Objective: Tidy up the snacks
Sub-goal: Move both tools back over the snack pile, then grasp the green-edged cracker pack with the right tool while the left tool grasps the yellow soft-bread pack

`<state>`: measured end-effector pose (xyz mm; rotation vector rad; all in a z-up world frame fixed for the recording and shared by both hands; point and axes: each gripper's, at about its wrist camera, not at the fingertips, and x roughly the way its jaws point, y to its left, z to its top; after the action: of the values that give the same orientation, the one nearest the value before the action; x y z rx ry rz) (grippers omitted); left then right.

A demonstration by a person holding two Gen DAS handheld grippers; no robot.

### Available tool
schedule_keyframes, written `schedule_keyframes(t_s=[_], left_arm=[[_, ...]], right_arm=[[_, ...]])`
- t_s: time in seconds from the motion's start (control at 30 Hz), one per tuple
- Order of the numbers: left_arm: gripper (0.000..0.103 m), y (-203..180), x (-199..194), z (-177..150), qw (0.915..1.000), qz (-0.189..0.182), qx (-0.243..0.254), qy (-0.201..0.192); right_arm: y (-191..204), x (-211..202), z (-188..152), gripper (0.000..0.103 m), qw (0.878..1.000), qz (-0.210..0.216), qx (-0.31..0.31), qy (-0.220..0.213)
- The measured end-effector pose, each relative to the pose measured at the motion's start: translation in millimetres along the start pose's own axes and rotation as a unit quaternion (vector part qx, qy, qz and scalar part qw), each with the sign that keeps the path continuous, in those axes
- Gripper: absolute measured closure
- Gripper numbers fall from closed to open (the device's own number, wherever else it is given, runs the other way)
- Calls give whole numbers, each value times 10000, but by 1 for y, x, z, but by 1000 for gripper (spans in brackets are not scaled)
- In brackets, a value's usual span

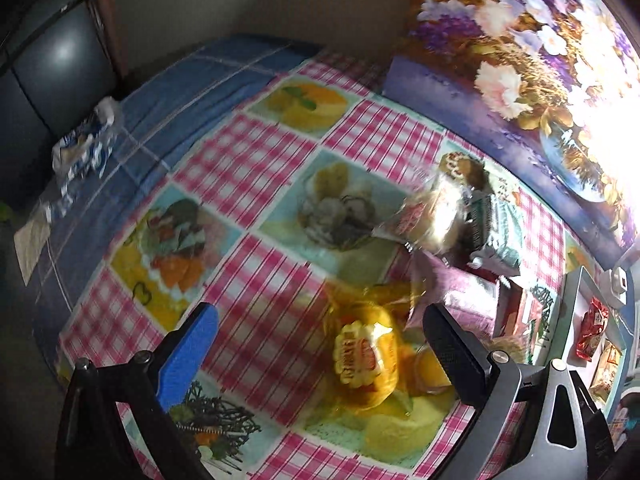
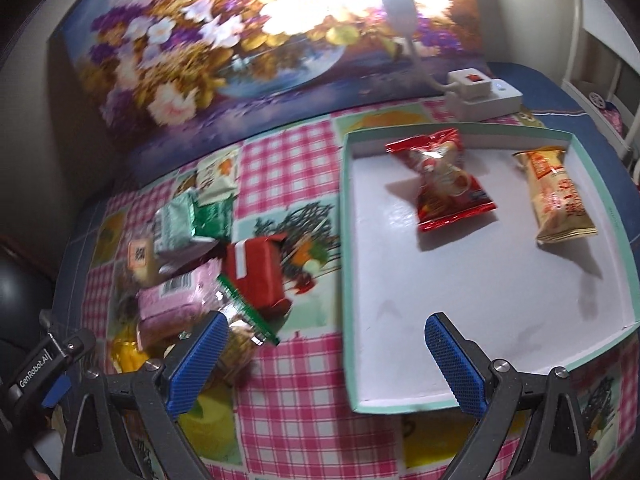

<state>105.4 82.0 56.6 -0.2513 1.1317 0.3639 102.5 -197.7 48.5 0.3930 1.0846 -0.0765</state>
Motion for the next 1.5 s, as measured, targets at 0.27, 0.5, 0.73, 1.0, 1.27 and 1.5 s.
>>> schedule_keyframes(t_s=[0.27,0.5,0.73,1.0,1.27,1.5], left_arm=[[1,3,25,-11,9982,-234,-142,534],[1,-1,47,-18,9957,-234,-204,873],[1,-2,59,-20,9946,-230,-247,978],[1,0,68,-20,9941,-273,-257,1014],[1,-1,78,-21,9938,-294,-264,1038],[15,-1,74,-20,9933,-436,-279,1031]], right_arm=[[30,8,-9,2,9978,142,-641,37],[51,20,-17,2,9934,198,-1130,71],[63,33,-23,2,9888,187,-1469,167],[71,47,-24,3,9862,116,-1638,211],[71,48,-22,16,9860,177,-1654,109],[71,44,-22,42,9855,413,-1647,75]])
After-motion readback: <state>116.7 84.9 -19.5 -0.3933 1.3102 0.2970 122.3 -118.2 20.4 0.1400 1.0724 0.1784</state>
